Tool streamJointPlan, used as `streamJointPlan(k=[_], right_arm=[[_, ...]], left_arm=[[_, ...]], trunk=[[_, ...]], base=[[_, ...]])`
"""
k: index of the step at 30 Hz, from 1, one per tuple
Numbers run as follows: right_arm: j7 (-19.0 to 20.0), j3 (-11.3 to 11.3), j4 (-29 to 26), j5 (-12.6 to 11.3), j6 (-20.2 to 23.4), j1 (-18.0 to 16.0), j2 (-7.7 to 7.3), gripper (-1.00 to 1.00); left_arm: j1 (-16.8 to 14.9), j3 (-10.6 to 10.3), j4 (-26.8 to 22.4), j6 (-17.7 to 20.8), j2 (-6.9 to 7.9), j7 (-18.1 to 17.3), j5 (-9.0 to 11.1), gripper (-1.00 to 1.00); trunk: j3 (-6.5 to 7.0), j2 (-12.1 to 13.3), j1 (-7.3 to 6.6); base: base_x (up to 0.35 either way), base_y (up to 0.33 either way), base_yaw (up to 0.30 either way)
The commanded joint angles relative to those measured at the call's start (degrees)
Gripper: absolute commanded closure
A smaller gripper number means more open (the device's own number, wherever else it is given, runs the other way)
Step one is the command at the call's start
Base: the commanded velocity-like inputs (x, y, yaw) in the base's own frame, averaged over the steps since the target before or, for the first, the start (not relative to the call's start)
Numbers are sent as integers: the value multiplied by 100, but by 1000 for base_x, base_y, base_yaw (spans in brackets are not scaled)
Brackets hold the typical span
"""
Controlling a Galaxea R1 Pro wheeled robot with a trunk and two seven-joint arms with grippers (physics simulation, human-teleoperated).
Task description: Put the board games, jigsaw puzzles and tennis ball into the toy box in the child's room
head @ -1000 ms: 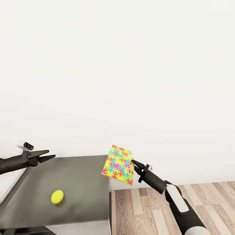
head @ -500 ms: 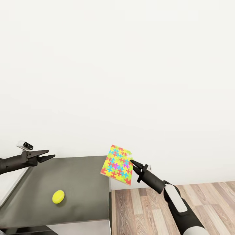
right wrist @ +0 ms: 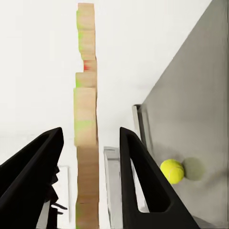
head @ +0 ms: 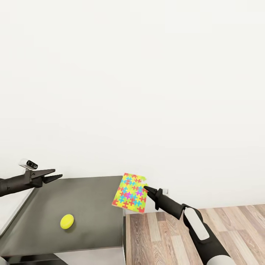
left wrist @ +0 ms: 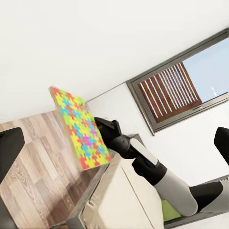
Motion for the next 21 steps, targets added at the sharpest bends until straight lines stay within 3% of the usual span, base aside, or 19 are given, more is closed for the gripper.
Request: streamJointPlan(k=[1,7,14,21], right_arm=[[-23,4,-7,8,21,-4,16,100],[-186,23,-46,27,15,-4,6,100],[-1494,38,-703,192,47,-1,7,100],[-1661,16,-1031,224,40,-4,48,100]], left_arm=[[-4,-3,0,61,2,-21,-1,-100],[-5,-6,-1,61,2,-21,-1,-100],[-4,-10,-2,61,1,-21,0,-100],[-4,-4,1,61,2,-21,-1,-100]], trunk=[[8,32,-20],[116,273,-152],[242,554,-306],[260,594,-328]], base=[[0,0,0],[0,0,0],[0,0,0],[0,0,0]])
